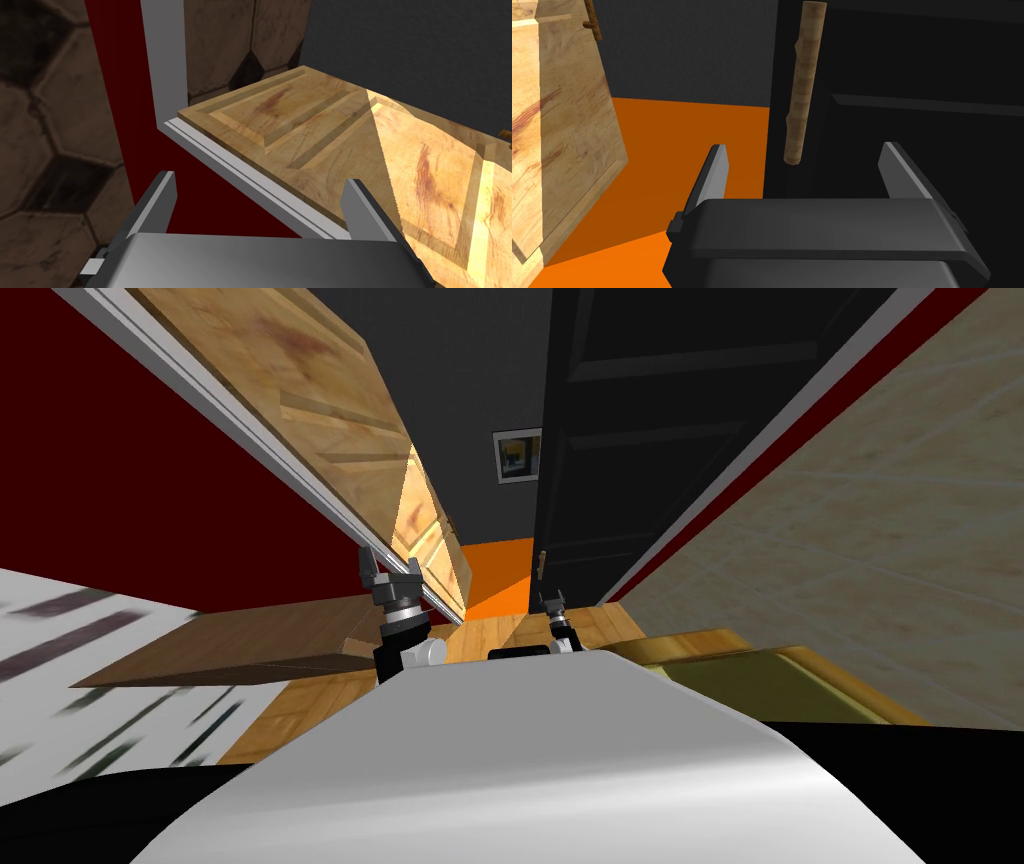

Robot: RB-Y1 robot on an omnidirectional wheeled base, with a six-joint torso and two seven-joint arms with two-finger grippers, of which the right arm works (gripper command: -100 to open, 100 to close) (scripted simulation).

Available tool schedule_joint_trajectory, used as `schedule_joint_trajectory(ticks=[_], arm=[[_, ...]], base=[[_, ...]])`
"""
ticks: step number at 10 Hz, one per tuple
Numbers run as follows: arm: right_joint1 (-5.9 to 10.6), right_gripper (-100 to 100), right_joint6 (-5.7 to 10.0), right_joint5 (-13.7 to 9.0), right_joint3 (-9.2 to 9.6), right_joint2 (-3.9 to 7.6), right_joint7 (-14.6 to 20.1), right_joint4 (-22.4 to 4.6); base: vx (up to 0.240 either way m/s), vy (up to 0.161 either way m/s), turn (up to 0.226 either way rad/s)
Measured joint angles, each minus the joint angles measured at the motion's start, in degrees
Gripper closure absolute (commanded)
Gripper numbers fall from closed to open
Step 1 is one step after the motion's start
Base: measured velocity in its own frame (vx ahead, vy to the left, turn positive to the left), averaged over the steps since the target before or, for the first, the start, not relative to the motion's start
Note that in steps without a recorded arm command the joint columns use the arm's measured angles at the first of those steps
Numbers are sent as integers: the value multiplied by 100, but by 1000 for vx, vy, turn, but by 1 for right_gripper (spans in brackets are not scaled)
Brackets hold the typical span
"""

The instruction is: Push the door open

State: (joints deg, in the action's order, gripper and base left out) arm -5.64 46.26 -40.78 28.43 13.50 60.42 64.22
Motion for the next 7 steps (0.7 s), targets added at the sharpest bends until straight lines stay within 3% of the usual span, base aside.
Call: schedule_joint_trajectory(ticks=[7], arm=[[281, -100, 177, -426, 366, 113, 635, -753]], base=[[115, -40, 35]])
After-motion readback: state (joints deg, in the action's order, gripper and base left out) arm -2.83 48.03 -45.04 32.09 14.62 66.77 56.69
